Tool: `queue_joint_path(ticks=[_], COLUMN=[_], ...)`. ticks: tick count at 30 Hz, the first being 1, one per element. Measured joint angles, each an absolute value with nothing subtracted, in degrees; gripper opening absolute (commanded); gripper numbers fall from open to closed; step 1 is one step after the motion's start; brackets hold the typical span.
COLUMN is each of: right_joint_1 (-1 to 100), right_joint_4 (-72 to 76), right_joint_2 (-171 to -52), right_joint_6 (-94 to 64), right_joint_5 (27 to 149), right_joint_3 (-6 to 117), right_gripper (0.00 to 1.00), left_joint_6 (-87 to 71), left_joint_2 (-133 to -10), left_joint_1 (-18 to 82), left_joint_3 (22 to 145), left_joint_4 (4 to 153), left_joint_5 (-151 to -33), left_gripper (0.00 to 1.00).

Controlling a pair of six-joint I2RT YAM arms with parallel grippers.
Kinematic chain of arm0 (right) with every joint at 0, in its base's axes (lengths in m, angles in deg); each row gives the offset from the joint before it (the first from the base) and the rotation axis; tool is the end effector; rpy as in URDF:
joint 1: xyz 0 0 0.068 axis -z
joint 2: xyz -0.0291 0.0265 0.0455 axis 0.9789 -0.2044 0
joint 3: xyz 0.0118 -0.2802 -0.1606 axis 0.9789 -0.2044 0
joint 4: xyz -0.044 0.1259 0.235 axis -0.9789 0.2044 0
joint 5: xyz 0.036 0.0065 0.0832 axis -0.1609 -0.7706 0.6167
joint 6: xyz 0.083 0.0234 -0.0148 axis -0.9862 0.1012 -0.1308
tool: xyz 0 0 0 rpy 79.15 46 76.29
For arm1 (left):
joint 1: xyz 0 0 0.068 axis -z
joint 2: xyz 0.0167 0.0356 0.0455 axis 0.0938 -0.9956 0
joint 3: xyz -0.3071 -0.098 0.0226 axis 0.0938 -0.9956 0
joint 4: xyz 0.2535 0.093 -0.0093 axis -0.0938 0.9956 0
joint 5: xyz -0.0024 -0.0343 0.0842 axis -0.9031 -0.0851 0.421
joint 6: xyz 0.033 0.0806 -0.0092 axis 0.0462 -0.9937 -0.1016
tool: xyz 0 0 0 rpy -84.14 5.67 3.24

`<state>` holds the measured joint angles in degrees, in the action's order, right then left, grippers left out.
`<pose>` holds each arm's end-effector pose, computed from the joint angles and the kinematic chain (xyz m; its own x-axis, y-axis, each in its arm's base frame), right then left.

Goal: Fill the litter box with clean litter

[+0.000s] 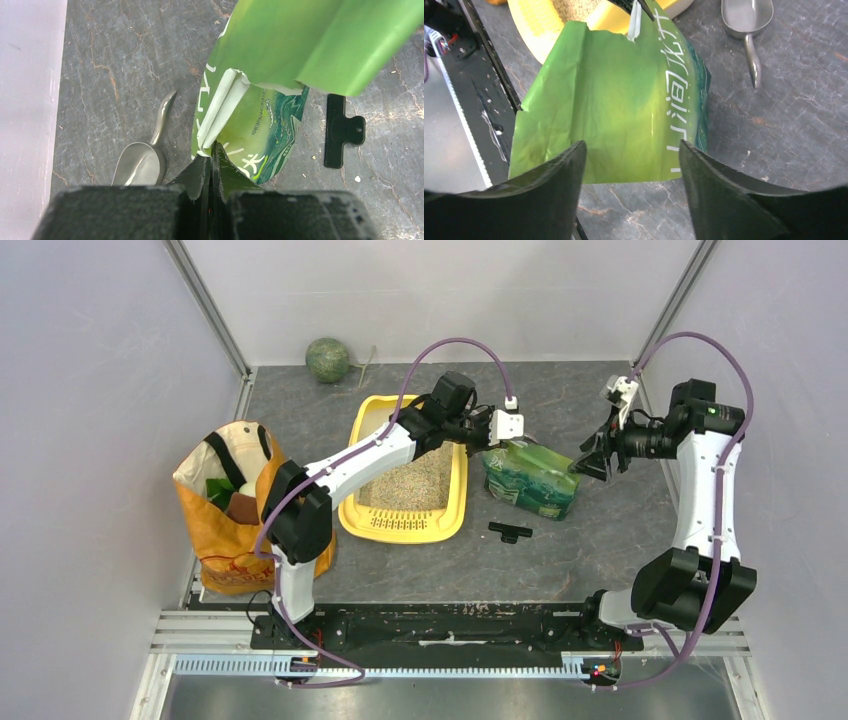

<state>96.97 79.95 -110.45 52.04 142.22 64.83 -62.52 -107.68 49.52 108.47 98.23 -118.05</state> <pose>0.2525 -0.0136 0.4010 -0.3812 -0.3033 -0.8733 -0.8288 0.5306 0.1775 0.3390 -0.3901 0.3272 0.3479 0.4486 -0.8233 0.9316 -0.0665 0.3574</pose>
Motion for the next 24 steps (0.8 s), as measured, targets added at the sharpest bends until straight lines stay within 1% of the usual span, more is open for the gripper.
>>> queue_joint_path(ticks=[3, 7, 12, 18, 21, 23, 24], right_joint_1=[96.27, 93.1, 87.31, 86.55, 86.55, 86.37, 86.2], right_joint_4=[79.84, 74.94, 69.41, 65.5, 64.54, 64.43, 64.48], right_joint_2=[-109.99, -108.53, -107.96, -108.88, -110.28, -111.37, -112.0], right_joint_6=[53.0, 49.79, 47.38, 45.44, 45.02, 44.89, 44.87], right_joint_5=[140.12, 136.29, 130.26, 126.7, 125.8, 125.45, 125.36], right_joint_3=[63.65, 61.42, 58.66, 58.58, 58.71, 58.84, 58.99], right_gripper=[0.85, 0.88, 0.87, 0.86, 0.8, 0.7, 0.66], left_joint_6=[-62.5, -62.5, -62.54, -63.26, -64.16, -64.53, -64.68], left_joint_2=[-107.68, -107.68, -107.68, -107.6, -107.44, -107.33, -107.27], left_joint_1=[49.52, 49.52, 49.52, 49.5, 49.5, 49.52, 49.52], left_joint_3=[108.47, 108.47, 108.47, 108.47, 108.32, 108.32, 108.32], left_joint_4=[98.23, 98.25, 98.25, 98.31, 98.36, 98.53, 98.62], left_joint_5=[-118.07, -118.11, -118.24, -118.61, -118.75, -118.83, -118.88], left_gripper=[0.02, 0.02, 0.02, 0.02, 0.02, 0.02, 0.05])
